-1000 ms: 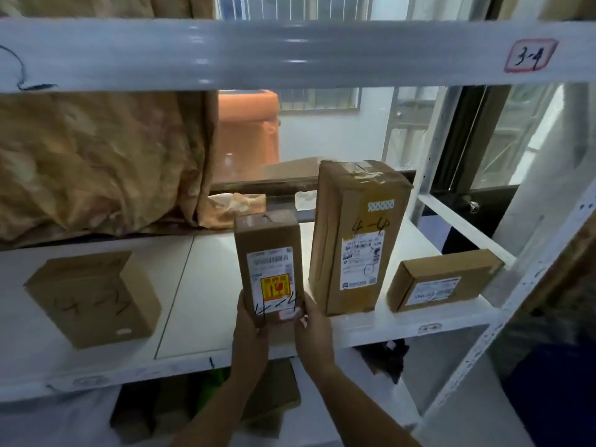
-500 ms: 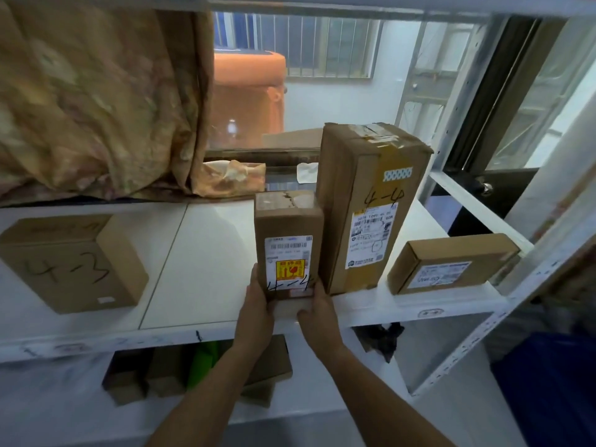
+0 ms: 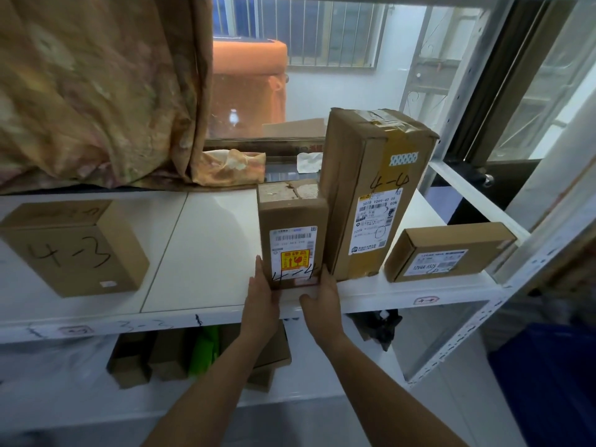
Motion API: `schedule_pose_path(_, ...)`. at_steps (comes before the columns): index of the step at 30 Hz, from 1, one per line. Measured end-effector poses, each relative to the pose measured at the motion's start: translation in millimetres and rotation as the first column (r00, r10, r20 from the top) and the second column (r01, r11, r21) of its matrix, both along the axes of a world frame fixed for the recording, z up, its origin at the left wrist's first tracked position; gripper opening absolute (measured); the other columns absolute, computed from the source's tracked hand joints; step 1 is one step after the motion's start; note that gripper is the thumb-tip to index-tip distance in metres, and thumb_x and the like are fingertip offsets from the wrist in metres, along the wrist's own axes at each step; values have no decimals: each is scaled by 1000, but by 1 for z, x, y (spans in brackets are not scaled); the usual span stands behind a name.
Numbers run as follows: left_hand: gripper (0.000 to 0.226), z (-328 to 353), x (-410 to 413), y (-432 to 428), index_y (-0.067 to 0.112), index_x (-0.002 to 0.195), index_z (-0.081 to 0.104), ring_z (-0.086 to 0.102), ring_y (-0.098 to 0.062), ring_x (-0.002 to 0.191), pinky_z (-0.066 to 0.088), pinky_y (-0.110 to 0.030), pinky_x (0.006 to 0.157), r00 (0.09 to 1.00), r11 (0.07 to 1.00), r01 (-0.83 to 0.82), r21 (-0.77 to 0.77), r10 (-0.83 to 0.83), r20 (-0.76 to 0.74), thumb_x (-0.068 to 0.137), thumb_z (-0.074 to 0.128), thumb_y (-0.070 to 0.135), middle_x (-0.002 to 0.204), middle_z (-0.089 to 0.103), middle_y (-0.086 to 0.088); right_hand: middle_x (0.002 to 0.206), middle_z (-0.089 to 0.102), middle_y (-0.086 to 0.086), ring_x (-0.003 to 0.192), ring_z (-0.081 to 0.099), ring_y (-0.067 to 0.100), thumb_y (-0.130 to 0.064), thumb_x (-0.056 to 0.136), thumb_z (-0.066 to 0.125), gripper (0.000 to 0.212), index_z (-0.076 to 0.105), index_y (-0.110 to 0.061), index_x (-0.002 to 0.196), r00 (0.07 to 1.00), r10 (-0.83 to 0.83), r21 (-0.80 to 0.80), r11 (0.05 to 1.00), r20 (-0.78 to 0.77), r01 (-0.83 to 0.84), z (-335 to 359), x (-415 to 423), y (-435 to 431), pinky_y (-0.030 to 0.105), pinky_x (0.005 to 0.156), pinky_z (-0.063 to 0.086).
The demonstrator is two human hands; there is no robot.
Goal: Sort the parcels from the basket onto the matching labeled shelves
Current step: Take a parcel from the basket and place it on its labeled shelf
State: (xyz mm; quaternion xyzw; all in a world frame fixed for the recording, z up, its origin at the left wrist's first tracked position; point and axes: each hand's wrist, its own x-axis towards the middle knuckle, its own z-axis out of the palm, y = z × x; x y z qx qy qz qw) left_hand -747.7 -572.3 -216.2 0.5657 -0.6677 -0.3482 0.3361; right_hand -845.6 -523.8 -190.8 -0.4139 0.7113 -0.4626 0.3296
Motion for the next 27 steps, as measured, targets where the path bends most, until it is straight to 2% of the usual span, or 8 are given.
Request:
schedule_pose_path(12, 72, -2, 4, -6, 21, 150, 10, 28, -29, 141, 33, -52, 111, 994, 996, 69, 54, -73, 80, 92, 49, 3, 150, 34, -3, 134, 53, 5, 125, 48, 22, 6, 87, 49, 59, 41, -13, 141, 995, 12, -7, 1000, 102, -11, 2, -6, 9, 37, 109, 43)
schedule_pose_path(14, 75, 0, 5, -5, 20, 150, 7, 25, -29, 142, 31, -51, 113, 991, 995, 50, 85, -60, 117, 92, 52, 6, 152, 31, -3, 130, 55, 5, 119, 51, 23, 6, 87, 50, 55, 44, -14, 138, 993, 24, 10, 1000, 117, -26, 2, -8, 10, 25, 98, 50)
schedule_pose_path(16, 78, 2, 8, 0, 19, 151, 2, 17, -30, 145, 23, -47, 117, 982, 992, -25, 122, 1, 190, 93, 54, 16, 158, 19, -2, 123, 57, 6, 109, 54, 21, 4, 86, 52, 50, 47, -14, 132, 994, 34, 48, 998, 102, -39, 4, -12, 11, 6, 70, 50)
schedule_pose_path(18, 79, 2, 13, 8, 18, 151, -1, 10, -27, 147, 15, -41, 117, 954, 992, -61, 114, 25, 299, 94, 53, 26, 160, 6, -1, 119, 58, 8, 107, 56, 22, 1, 86, 54, 41, 51, -10, 126, 998, 41, 105, 993, 40, -45, 5, -18, 12, 5, 56, 43)
schedule_pose_path(21, 74, 6, 23, 21, 19, 151, 1, 5, -25, 148, 11, -40, 118, 880, 994, -54, 98, 1, 475, 95, 45, 40, 161, 0, -2, 116, 57, 8, 102, 56, 20, -5, 89, 55, 34, 52, -7, 123, 992, 106, 220, 971, -68, -89, 11, -27, 19, 7, 61, 40)
schedule_pose_path(23, 69, 18, 31, 27, 19, 151, 1, 1, -24, 148, 7, -40, 119, 809, 996, -23, 81, -29, 587, 97, 36, 45, 161, -2, -3, 119, 54, 9, 106, 53, 22, -13, 89, 55, 37, 50, -8, 126, 966, 186, 295, 947, -182, -127, 22, -30, 26, 20, 78, 48)
schedule_pose_path(25, 65, 34, 38, 29, 19, 151, 0, -3, -21, 148, 3, -38, 119, 745, 998, 36, 52, -61, 665, 99, 28, 46, 160, -4, -3, 126, 52, 11, 116, 51, 25, -19, 89, 55, 40, 50, -8, 127, 907, 274, 350, 924, -320, -155, 36, -33, 31, 34, 99, 46)
schedule_pose_path(27, 64, 56, 47, 31, 20, 151, 1, -4, -20, 148, 2, -37, 118, 708, 998, 62, 17, -56, 704, 99, 25, 48, 160, -5, -1, 130, 50, 8, 120, 50, 24, -23, 90, 54, 42, 50, -13, 130, 819, 359, 377, 906, -448, -190, 59, -34, 36, 35, 103, 43)
